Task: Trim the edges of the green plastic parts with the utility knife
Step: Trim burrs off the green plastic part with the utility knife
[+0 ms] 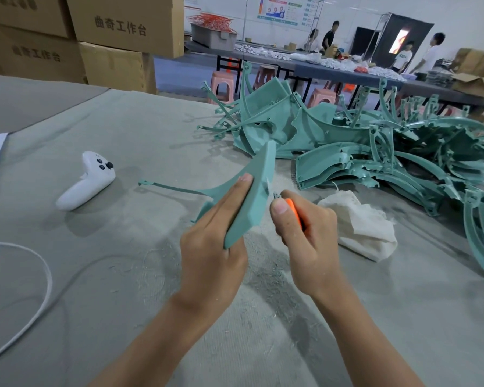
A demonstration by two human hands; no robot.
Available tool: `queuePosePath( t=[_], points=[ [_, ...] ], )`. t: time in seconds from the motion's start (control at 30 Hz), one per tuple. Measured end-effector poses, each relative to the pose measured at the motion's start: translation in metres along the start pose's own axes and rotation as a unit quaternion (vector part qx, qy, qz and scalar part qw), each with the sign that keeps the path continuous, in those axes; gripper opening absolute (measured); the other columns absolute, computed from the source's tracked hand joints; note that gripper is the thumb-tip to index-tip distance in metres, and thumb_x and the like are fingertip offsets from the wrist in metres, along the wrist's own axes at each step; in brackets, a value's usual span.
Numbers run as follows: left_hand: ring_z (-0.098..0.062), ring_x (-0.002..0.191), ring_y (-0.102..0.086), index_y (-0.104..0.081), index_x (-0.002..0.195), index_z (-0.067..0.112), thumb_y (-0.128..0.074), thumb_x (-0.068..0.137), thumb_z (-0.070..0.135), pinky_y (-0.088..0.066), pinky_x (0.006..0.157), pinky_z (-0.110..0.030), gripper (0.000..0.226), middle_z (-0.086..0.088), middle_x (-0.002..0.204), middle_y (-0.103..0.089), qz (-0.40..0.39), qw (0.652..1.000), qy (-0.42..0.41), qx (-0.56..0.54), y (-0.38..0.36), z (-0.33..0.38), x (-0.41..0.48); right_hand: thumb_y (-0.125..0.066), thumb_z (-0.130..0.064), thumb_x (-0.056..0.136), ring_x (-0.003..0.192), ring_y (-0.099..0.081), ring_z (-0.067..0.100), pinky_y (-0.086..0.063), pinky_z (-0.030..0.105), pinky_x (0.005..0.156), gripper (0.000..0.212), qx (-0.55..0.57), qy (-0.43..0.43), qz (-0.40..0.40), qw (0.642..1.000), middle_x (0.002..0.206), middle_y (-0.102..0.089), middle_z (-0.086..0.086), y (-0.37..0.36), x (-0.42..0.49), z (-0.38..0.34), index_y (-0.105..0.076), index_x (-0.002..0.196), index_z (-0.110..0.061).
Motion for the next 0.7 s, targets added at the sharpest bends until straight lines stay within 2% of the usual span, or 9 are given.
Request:
queuePosePath(
  t=[0.1,0.17,0.23,0.3,0.4,0.53,0.7],
  points=[
    [-0.025,0.094,-0.049,-0.062,0.123,0.002,-0.043,0.073,-0.003,-0.038,0.077,-0.005,0.054,-0.015,0.084,-0.073,-0.009,0.999,-0.042,0.005,-0.002,0.009,-0.001,-0.043,-0.066,0.094,0.045,-0.03,0.018,-0.027,0.031,0.044,0.057,0.011,-0.034,0.019,0.999,0.052,-0.032,0.006,0.006,0.003,0.009,-0.035,0.06,-0.021],
    [-0.024,0.096,-0.049,-0.061,0.125,0.003,-0.041,0.074,0.001,-0.039,0.076,-0.011,0.055,-0.013,0.09,-0.074,-0.022,0.999,-0.047,-0.002,-0.006,0.012,-0.004,-0.043,-0.067,0.093,0.046,-0.029,0.023,-0.026,0.036,0.043,0.06,0.006,-0.047,0.031,0.998,0.053,-0.03,0.007,0.011,0.004,0.012,-0.036,0.06,-0.018],
    [-0.012,0.094,-0.053,-0.062,0.125,0.007,-0.042,0.076,0.003,-0.038,0.073,-0.004,0.054,-0.008,0.097,-0.074,-0.024,0.999,-0.017,-0.018,-0.007,0.007,-0.004,-0.042,-0.066,0.094,0.044,-0.031,0.021,-0.027,0.036,0.042,0.061,0.008,-0.03,0.022,0.999,0.053,-0.032,0.008,0.008,0.003,0.007,-0.037,0.06,-0.016],
    [-0.003,0.089,-0.058,-0.064,0.124,0.01,-0.044,0.078,0.003,-0.031,0.075,0.008,0.05,-0.004,0.103,-0.073,-0.011,1.0,0.009,-0.019,-0.005,0.0,-0.002,-0.041,-0.062,0.097,0.043,-0.032,0.014,-0.027,0.029,0.042,0.059,0.015,0.003,-0.003,1.0,0.052,-0.034,0.004,-0.002,-0.001,-0.003,-0.037,0.06,-0.017],
    [-0.01,0.084,-0.058,-0.064,0.123,0.01,-0.056,0.074,-0.01,-0.027,0.076,0.01,0.054,-0.009,0.096,-0.075,0.006,1.0,0.026,-0.004,-0.002,-0.006,0.001,-0.042,-0.056,0.099,0.044,-0.027,0.006,-0.022,0.017,0.047,0.055,0.027,0.027,-0.036,0.999,0.052,-0.028,-0.005,-0.014,-0.006,-0.011,-0.033,0.061,-0.018],
    [-0.012,0.08,-0.057,-0.064,0.123,0.009,-0.056,0.072,-0.012,-0.027,0.074,0.01,0.056,-0.009,0.091,-0.075,0.001,1.0,0.026,0.007,-0.001,-0.007,0.002,-0.042,-0.055,0.099,0.045,-0.025,0.005,-0.021,0.015,0.048,0.051,0.023,0.03,-0.034,0.999,0.052,-0.025,-0.008,-0.014,-0.004,-0.014,-0.031,0.062,-0.021],
    [-0.017,0.089,-0.056,-0.064,0.124,0.009,-0.047,0.073,-0.006,-0.029,0.08,0.007,0.056,-0.01,0.093,-0.074,0.002,1.0,-0.003,0.003,-0.001,-0.003,-0.001,-0.042,-0.066,0.094,0.044,-0.033,0.024,-0.027,0.04,0.042,0.067,0.023,-0.023,-0.01,0.999,0.051,-0.034,0.01,-0.005,-0.001,-0.001,-0.039,0.06,-0.008]
  ],
)
Point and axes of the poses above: each hand's wrist, its own x-axis towards the middle knuckle, its own y-axis out of the back of the hand, z = x × y, the point moved 9 cm from there along x, towards the middle knuckle
